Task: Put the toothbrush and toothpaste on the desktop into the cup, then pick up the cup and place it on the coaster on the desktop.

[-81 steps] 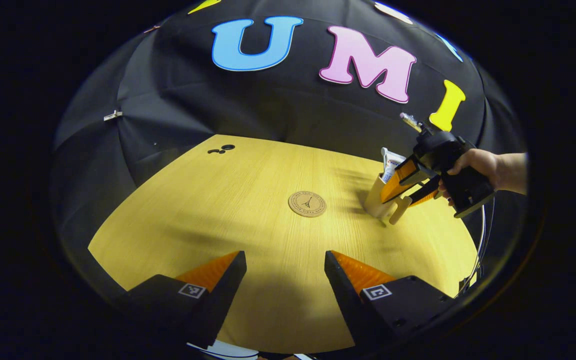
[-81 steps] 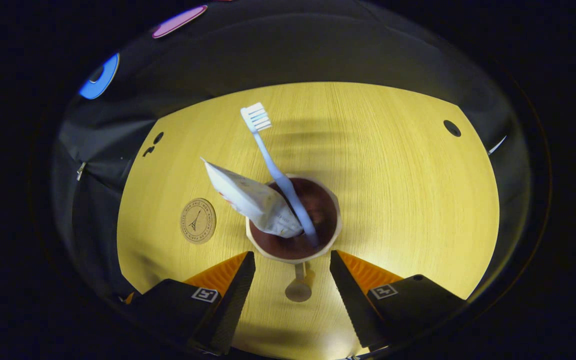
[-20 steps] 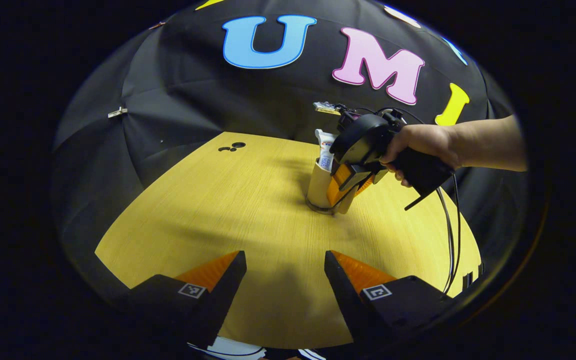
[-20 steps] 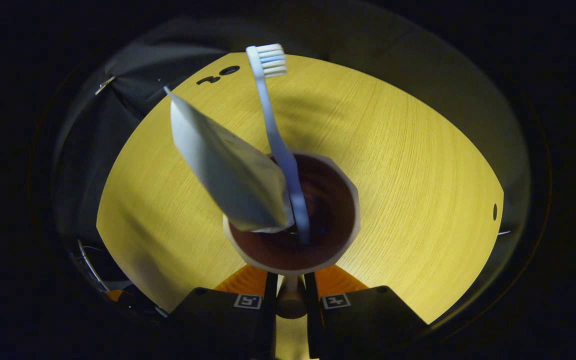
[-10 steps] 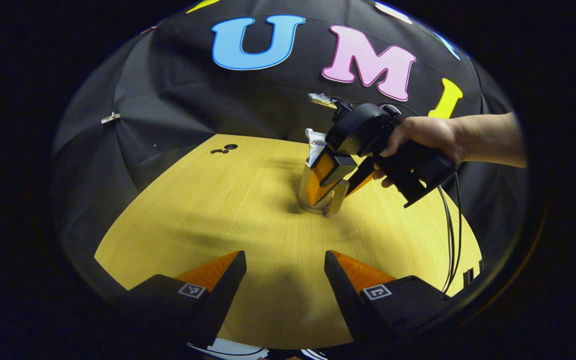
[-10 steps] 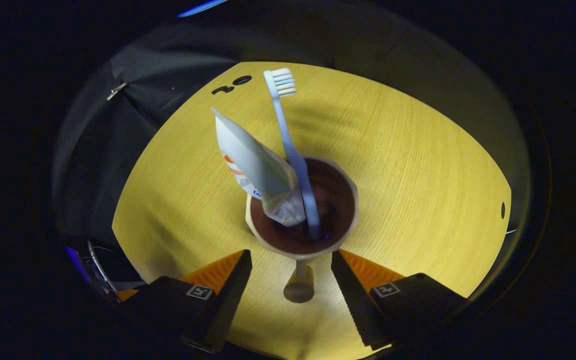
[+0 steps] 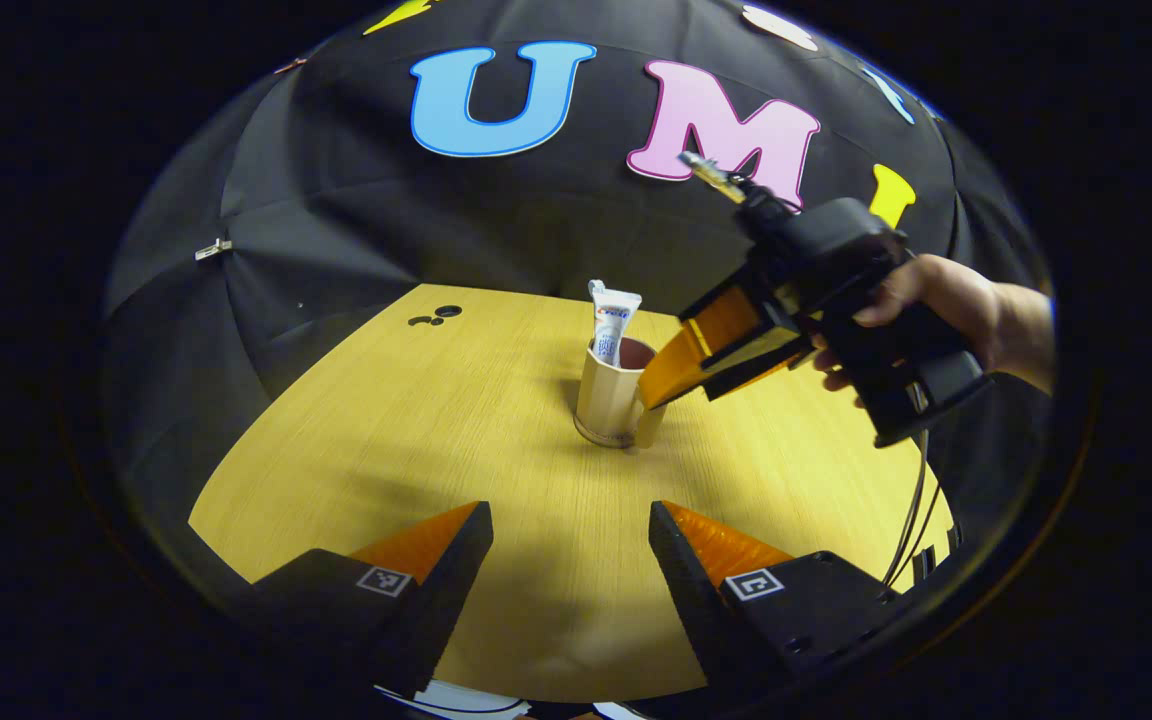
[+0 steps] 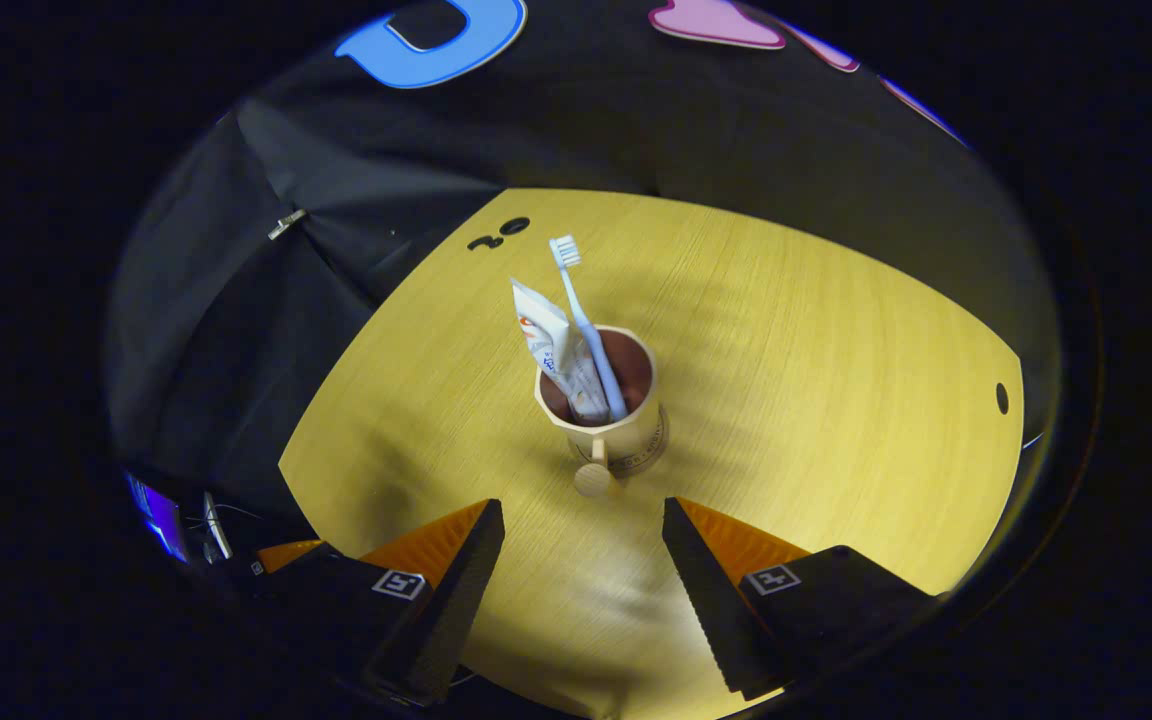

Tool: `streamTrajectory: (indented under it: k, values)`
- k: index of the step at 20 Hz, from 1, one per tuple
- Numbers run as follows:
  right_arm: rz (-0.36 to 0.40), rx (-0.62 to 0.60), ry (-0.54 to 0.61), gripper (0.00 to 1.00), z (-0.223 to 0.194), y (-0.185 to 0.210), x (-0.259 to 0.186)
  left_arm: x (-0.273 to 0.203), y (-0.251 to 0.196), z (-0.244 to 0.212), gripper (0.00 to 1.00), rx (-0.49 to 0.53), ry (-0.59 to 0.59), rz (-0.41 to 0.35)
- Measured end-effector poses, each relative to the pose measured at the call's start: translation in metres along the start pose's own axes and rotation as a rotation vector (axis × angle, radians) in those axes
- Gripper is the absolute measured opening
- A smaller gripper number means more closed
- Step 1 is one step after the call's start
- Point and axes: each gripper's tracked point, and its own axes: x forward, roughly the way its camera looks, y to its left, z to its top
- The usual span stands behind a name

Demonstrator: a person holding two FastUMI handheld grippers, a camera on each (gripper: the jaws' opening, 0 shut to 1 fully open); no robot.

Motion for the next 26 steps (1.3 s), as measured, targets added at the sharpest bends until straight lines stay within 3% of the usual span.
streamTrajectory:
  k: [7,16,21,26]
  values:
    - [-0.055,0.083,-0.306,0.99,0.012,-0.033,-0.087,-0.008,-0.02,0.037,0.98,0.035,-0.113,-0.003]
    - [-0.294,0.068,-0.662,0.98,-0.013,-0.086,-0.201,-0.04,-0.082,0.099,0.98,0.081,-0.259,-0.071]
    - [-0.328,0.132,-0.765,0.98,-0.043,-0.061,-0.232,-0.065,-0.113,0.124,0.98,0.139,-0.376,-0.16]
    - [-0.35,0.116,-0.731,0.99,-0.067,-0.012,-0.225,-0.105,-0.103,0.135,0.98,0.132,-0.444,-0.216]
